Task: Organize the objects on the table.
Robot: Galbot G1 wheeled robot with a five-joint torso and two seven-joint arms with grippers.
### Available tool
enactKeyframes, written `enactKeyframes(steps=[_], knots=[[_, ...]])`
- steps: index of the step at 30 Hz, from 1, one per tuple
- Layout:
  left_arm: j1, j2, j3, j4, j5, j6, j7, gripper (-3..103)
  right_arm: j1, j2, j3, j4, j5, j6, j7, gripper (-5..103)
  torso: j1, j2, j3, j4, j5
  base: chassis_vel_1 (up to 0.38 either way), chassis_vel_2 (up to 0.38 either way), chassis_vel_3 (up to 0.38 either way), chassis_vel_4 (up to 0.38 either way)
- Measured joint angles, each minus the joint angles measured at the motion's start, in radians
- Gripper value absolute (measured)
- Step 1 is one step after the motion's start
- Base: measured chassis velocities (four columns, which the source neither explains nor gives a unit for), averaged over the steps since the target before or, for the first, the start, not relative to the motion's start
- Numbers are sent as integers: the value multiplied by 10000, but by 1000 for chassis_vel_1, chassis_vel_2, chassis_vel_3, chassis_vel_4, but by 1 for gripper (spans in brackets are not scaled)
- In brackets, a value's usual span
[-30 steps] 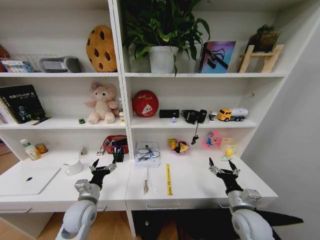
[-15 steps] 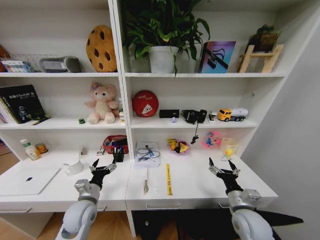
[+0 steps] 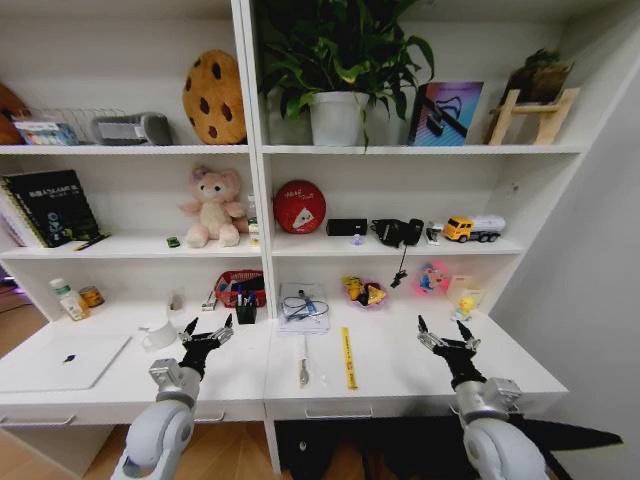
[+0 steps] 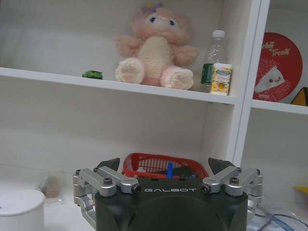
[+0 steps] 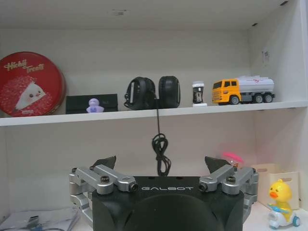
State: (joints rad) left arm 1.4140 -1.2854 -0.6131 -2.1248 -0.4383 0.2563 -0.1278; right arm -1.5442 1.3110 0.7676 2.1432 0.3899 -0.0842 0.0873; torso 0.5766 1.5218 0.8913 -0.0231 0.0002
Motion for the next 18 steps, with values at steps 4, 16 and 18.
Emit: enactKeyframes(steps=[4, 16, 18], knots=[[0, 0, -1, 0, 0, 0, 0, 100, 0, 0, -1, 0, 0, 2, 0, 100, 2, -1, 1, 3, 3, 195, 192, -196, -210], [0, 0, 0, 1, 0, 0, 0, 100, 0, 0, 1, 2, -1, 7, 0, 100, 1, 0, 0, 0, -16, 189, 194, -181, -188], [1, 0, -1, 0, 0, 0, 0, 100, 0, 1, 0, 2, -1, 7, 0, 100, 2, 0, 1, 2, -3, 207, 207, -204, -185]])
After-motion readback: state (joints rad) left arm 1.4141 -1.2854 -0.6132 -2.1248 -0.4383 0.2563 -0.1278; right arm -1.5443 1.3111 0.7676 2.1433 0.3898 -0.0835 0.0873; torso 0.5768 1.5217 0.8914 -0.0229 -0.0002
